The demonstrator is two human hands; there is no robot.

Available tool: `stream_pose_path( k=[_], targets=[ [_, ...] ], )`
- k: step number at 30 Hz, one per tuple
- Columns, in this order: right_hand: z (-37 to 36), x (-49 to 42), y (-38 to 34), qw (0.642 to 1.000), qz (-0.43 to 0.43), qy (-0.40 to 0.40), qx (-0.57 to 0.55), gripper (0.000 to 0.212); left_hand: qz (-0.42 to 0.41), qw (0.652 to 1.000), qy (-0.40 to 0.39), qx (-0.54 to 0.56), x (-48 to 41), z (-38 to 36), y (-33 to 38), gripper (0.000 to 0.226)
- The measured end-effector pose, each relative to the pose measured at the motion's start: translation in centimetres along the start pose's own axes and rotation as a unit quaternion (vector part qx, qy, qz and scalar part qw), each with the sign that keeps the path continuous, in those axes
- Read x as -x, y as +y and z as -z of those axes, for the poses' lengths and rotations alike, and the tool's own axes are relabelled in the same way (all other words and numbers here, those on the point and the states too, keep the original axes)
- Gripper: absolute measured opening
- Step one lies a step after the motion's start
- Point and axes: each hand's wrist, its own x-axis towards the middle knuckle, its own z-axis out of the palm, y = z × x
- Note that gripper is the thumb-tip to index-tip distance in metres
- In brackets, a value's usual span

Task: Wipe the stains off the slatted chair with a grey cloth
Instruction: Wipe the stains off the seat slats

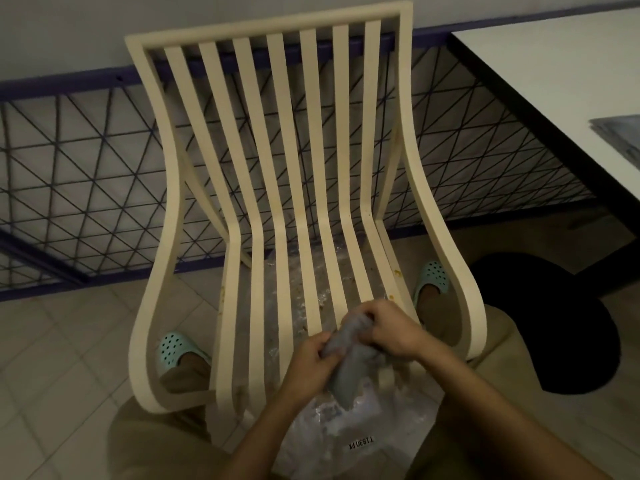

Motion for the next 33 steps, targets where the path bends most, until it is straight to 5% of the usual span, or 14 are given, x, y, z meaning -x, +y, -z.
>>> stream_pose_path(
  k=[3,7,14,17,23,26,29,33],
  targets=[
    [1.6,-0.2,-0.3,0.996,-0.018,0.043,-0.074,0.010,0.073,0.990,0.006,0.122,-0.2,0.4,1.3,0.009],
    [2.2,-0.1,-0.3,0.973,-0.111,-0.011,-0.202,0.020,0.147,0.962,0.015,0.229,-0.1,1.6,1.5,0.013],
    [3.0,0.4,-0.8,0.949,-0.095,-0.121,-0.275,0.030,0.150,0.959,-0.089,0.221,1.2,2.6,1.6,0.043],
    [2.7,0.8,-1.2,0.946,-0.083,-0.137,-0.283,0.028,0.150,0.968,-0.074,0.185,1.4,2.1,1.8,0.034],
    [0.0,3.2,-2.4,0.987,0.012,0.005,-0.157,0.021,0.162,0.960,0.039,0.226,0.6,1.5,3.4,0.024],
    [-1.7,4.0,-2.2,0.996,0.058,0.001,-0.061,0.025,0.172,0.945,0.017,0.276,0.7,1.7,3.7,0.043],
    [-1.9,4.5,-1.6,0.998,0.063,0.009,-0.017,0.028,0.207,0.896,-0.024,0.392,1.0,2.2,2.6,0.054],
    [-2.9,4.8,-0.3,0.980,0.110,0.019,0.167,0.057,0.240,0.862,-0.028,0.445,0.7,1.9,2.1,0.038]
  ],
)
